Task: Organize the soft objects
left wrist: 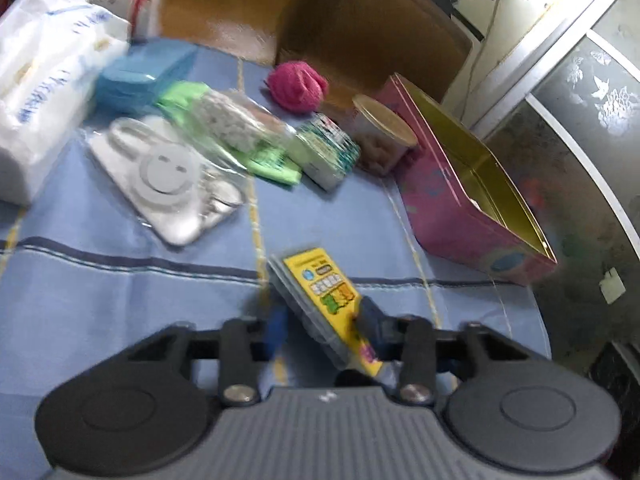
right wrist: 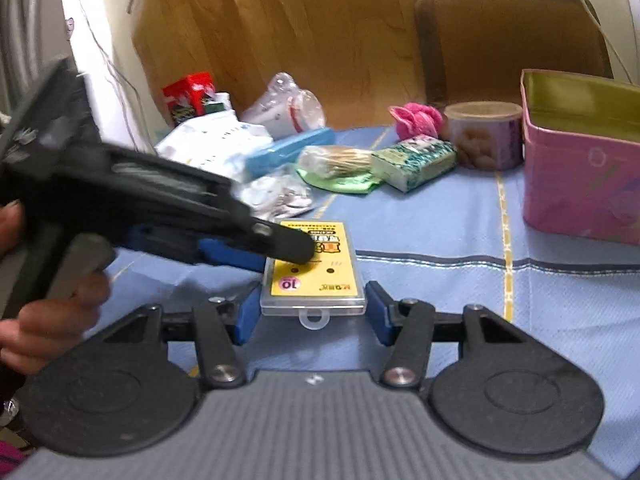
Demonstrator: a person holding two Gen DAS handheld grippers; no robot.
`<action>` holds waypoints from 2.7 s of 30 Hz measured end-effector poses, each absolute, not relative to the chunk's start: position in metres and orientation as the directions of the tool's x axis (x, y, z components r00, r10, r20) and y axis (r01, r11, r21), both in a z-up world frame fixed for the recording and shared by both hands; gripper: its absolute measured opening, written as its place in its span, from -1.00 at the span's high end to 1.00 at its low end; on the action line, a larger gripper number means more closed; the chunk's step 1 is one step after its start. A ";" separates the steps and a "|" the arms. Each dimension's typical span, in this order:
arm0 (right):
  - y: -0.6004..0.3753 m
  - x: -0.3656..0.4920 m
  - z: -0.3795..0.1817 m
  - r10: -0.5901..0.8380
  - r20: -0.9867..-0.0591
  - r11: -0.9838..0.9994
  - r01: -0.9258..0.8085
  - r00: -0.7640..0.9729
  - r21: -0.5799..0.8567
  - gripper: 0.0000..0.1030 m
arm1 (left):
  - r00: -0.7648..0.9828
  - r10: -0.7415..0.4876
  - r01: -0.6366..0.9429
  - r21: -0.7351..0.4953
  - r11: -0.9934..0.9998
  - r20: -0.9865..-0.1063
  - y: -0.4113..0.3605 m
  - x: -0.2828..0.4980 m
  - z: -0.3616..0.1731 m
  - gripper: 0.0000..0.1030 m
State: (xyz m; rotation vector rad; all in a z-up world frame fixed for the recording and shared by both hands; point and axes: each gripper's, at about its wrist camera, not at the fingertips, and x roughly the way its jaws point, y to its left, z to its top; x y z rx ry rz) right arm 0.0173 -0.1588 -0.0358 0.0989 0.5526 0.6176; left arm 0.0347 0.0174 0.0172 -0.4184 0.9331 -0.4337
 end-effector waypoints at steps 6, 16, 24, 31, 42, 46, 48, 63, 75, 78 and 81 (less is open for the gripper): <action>-0.193 0.018 -0.001 0.485 -0.340 0.873 -0.471 0.806 0.127 -0.12 | 0.558 -0.548 0.328 -0.440 0.836 -0.623 -0.045 0.058 0.074 0.32; -0.312 0.088 0.027 0.203 -0.340 0.979 -0.193 0.918 0.064 -0.13 | 0.503 -0.595 0.529 -0.321 0.785 -0.627 -0.227 0.156 0.097 0.23; -0.348 0.135 0.004 0.051 -0.438 0.998 -0.065 0.897 -0.015 -0.14 | 0.500 -0.542 0.492 -0.293 0.820 -0.675 -0.256 0.175 0.064 0.10; -0.334 0.086 0.019 0.133 -0.300 0.990 -0.110 0.944 0.094 0.17 | 0.567 -0.609 0.570 -0.269 0.776 -0.556 -0.155 0.097 0.087 0.10; -0.175 0.085 0.024 0.526 -0.384 0.849 -0.499 0.759 0.177 0.35 | 0.717 -0.260 0.126 -0.246 0.961 -0.647 0.066 0.012 0.030 0.10; -0.102 0.118 0.015 0.573 -0.433 0.810 -0.562 0.696 0.168 0.35 | 0.743 -0.238 0.041 -0.312 0.949 -0.625 0.110 -0.009 0.027 0.10; -0.073 0.137 0.010 0.539 -0.466 0.822 -0.560 0.702 0.107 0.35 | 0.754 -0.243 0.036 -0.331 0.943 -0.610 0.122 -0.014 0.026 0.10; -0.141 0.039 0.005 0.547 -0.550 0.738 -0.674 0.631 -0.040 0.94 | 0.695 -0.429 0.199 -0.418 0.886 -0.577 0.099 -0.012 0.031 0.10; -0.171 0.031 -0.025 0.568 -0.528 0.767 -0.638 0.632 0.061 -0.40 | 0.515 -0.521 0.220 -0.483 0.848 -0.681 0.022 0.019 0.019 -0.03; -0.172 0.041 -0.034 0.610 -0.514 0.742 -0.663 0.603 0.102 0.13 | 0.490 -0.534 0.234 -0.486 0.842 -0.689 0.006 0.029 0.016 0.25; -0.178 0.037 -0.027 0.592 -0.488 0.767 -0.634 0.641 0.098 0.18 | 0.487 -0.528 0.284 -0.446 0.849 -0.695 -0.016 0.034 0.032 0.38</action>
